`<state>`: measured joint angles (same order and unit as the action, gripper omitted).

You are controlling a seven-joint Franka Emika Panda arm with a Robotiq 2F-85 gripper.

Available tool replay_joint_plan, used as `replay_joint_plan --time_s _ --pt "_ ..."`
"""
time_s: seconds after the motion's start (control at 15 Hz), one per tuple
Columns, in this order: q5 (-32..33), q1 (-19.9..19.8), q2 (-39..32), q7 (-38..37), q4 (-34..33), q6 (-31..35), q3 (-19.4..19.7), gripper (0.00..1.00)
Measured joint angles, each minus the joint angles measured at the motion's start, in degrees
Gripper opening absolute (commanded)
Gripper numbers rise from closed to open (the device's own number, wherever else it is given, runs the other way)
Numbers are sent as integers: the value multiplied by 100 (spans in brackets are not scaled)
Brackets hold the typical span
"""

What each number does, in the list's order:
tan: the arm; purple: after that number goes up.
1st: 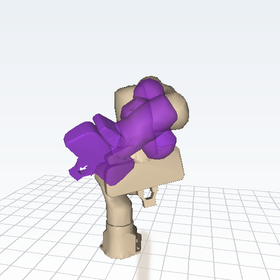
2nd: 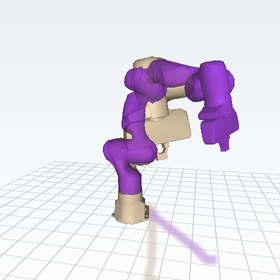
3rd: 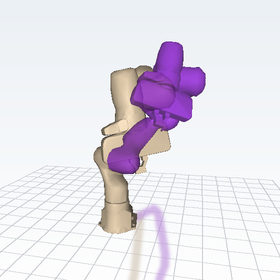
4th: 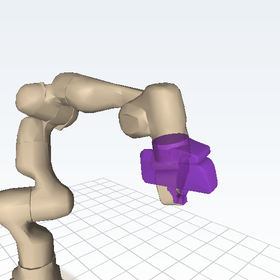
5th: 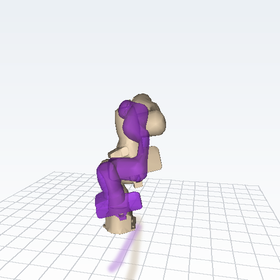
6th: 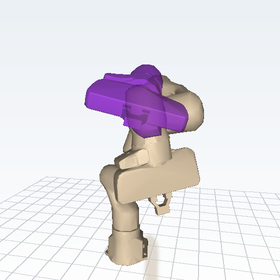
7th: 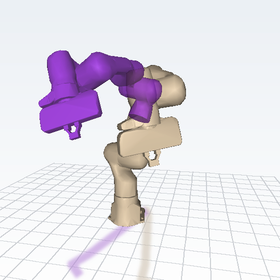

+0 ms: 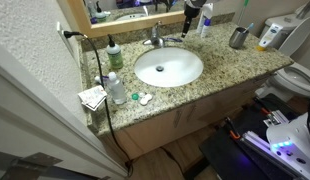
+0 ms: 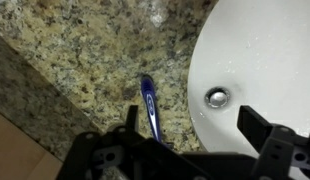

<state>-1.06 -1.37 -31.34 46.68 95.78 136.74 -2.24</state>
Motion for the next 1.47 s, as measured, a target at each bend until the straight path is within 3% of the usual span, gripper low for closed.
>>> replay_joint_plan --time_s 0.27,0.53,1.27,1.33,1.47 --pt "53 -97 -619 24 -359 539 -112 100" --pt "52 -221 -1102 -32 -777 667 -230 100" --pt "201 -229 -1226 -140 -851 625 -297 100" --pt "201 -232 -1234 -140 -851 623 -303 79" --pt "199 -246 -1245 -140 -851 588 -332 67"
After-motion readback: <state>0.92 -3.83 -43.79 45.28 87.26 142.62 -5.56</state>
